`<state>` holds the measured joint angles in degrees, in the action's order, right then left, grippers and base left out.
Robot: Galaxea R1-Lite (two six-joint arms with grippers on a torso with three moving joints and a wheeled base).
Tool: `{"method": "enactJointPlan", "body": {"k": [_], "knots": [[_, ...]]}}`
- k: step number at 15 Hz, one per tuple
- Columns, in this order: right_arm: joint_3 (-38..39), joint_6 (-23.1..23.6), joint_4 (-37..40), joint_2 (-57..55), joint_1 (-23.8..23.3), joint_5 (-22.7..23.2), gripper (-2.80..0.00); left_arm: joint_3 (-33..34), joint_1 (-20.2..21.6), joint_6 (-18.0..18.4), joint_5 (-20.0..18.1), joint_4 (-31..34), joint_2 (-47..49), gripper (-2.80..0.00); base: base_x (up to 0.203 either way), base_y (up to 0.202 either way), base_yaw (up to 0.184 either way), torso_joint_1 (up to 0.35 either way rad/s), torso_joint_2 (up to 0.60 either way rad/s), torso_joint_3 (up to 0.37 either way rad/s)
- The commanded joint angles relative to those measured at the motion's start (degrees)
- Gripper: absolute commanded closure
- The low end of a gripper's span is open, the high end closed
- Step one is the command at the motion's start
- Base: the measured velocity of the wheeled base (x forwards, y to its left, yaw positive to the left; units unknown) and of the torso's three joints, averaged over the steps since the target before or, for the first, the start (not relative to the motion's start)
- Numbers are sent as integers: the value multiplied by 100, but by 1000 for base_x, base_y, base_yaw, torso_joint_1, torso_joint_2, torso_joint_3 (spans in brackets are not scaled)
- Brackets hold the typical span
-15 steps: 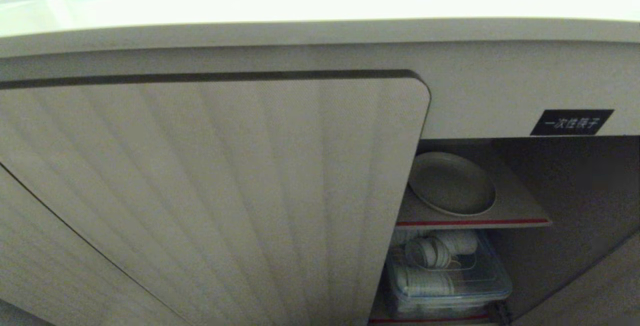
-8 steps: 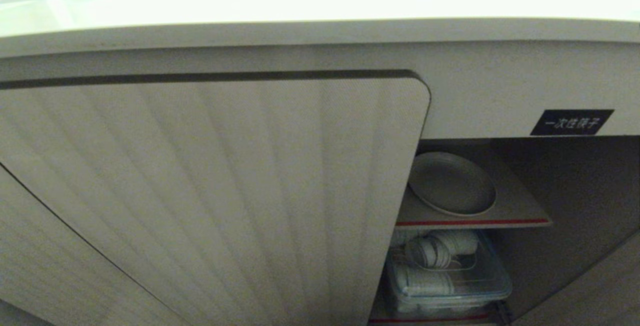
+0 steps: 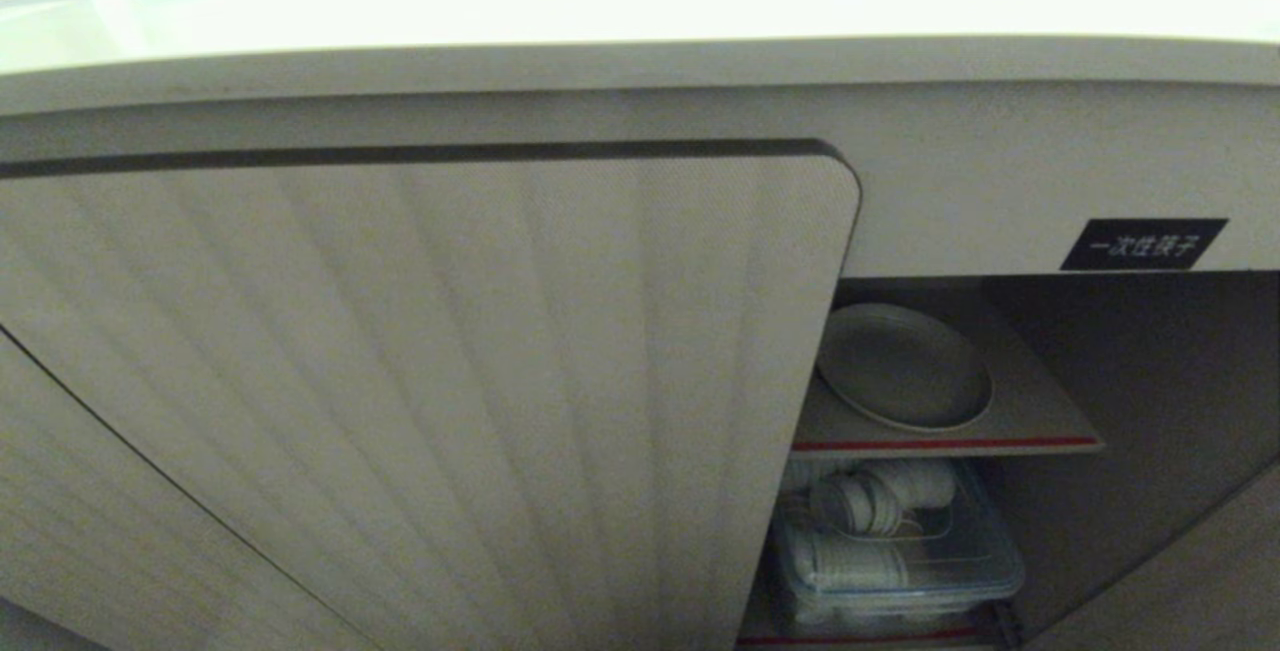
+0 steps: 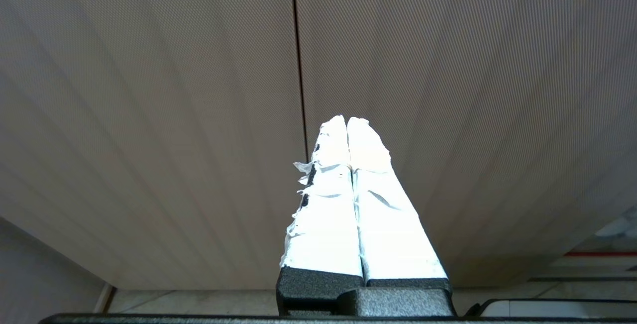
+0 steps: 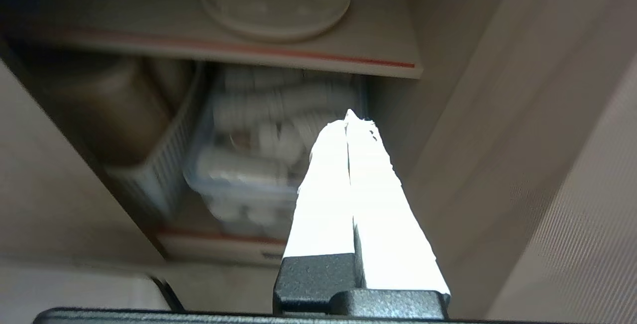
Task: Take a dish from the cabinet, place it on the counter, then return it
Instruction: Take the plate from the cabinet
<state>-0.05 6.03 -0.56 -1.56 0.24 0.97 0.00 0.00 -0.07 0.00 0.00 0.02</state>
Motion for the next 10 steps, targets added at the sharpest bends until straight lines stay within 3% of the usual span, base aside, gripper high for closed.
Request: {"method": "enactJointPlan", "body": {"k": [1, 8, 10], "knots": [[-2, 174, -39, -507, 5, 27, 0, 0, 0, -1, 0, 0, -2, 0, 0, 0, 0, 0, 0, 0], [-308, 234, -1171, -3872, 106, 782, 0, 0, 0, -1, 0, 0, -2, 0, 0, 0, 0, 0, 0, 0], [-396, 112, -1502, -4577, 137, 1202, 0, 0, 0, -1, 0, 0, -2, 0, 0, 0, 0, 0, 0, 0]]}}
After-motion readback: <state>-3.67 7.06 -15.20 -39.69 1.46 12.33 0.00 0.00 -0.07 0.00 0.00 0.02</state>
